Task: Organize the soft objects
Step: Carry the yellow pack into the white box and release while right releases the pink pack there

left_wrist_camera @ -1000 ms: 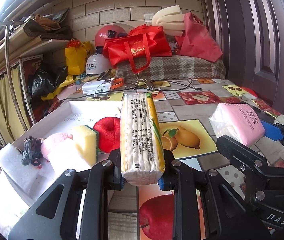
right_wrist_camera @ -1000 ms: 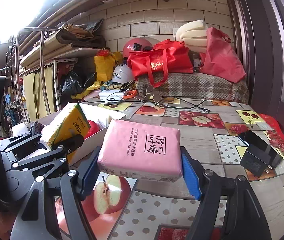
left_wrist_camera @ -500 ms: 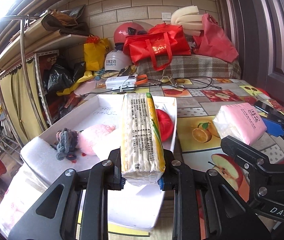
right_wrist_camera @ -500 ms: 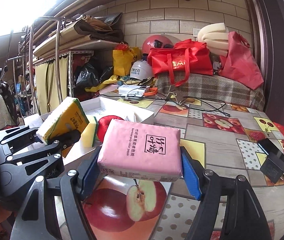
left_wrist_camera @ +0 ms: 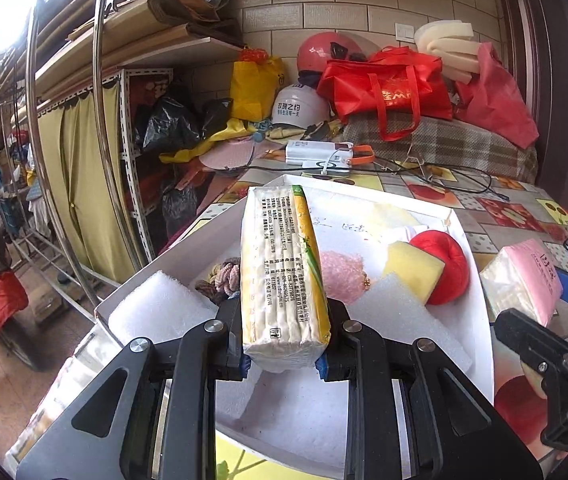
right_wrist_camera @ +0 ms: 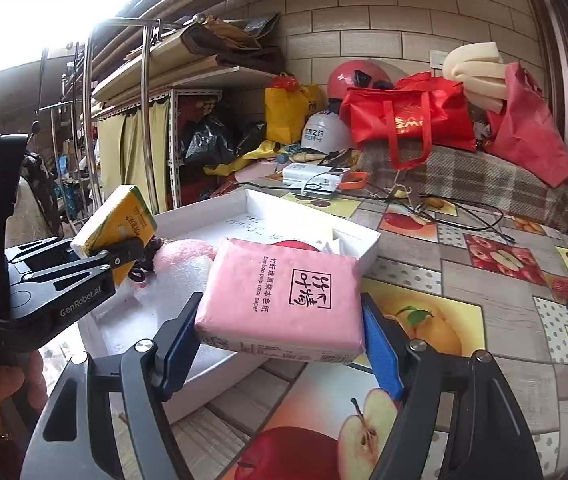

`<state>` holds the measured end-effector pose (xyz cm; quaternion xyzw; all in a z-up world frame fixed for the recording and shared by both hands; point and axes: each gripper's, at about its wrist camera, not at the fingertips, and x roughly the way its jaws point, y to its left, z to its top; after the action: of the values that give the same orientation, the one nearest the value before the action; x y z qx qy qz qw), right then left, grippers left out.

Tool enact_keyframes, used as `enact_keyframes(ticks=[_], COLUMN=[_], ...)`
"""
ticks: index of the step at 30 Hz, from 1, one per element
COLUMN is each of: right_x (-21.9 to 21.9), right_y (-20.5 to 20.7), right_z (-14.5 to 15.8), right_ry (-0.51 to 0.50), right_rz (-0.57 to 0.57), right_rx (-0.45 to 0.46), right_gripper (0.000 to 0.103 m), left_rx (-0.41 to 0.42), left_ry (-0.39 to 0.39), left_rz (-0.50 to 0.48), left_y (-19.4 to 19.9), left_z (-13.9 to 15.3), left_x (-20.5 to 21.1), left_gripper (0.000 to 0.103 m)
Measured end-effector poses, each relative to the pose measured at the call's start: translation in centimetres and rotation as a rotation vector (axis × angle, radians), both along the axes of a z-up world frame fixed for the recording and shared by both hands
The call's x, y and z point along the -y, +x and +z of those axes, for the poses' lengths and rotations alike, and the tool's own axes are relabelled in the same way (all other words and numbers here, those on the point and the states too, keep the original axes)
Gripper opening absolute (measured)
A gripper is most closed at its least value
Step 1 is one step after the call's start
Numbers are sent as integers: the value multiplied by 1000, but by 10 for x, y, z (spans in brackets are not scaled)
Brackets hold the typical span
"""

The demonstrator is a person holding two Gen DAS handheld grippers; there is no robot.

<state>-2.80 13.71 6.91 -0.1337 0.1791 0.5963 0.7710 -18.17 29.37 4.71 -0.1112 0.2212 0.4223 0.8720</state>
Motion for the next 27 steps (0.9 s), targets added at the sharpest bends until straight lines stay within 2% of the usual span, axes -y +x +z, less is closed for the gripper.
enact_keyframes(ticks=[6, 10, 16, 18, 23, 27], right_x=[-37, -58, -79, -79, -71, -71], right_y=[-20, -14, 9, 12, 4, 2], right_z=[-10, -13, -14, -13, -7, -4], right_ry=[-142, -189, -201, -197, -142, -125], right_rz=[148, 116, 14, 10, 33, 28], right_rx=[21, 51, 52, 35, 66, 83], right_gripper=[73, 73, 73, 73, 74, 80], left_rx=[14, 22, -31, -59, -90, -90], left_ry=[-81, -99, -88, -75, -68, -73], left_rz=[-17, -16, -29, -32, -35, -27], left_y=[1, -1, 10, 16, 21, 20], left_z=[-4, -5, -6, -7, -10, -10], left_x=[-26, -28, -27, -25, -25, -26], left_gripper=[23, 23, 23, 23, 24, 26])
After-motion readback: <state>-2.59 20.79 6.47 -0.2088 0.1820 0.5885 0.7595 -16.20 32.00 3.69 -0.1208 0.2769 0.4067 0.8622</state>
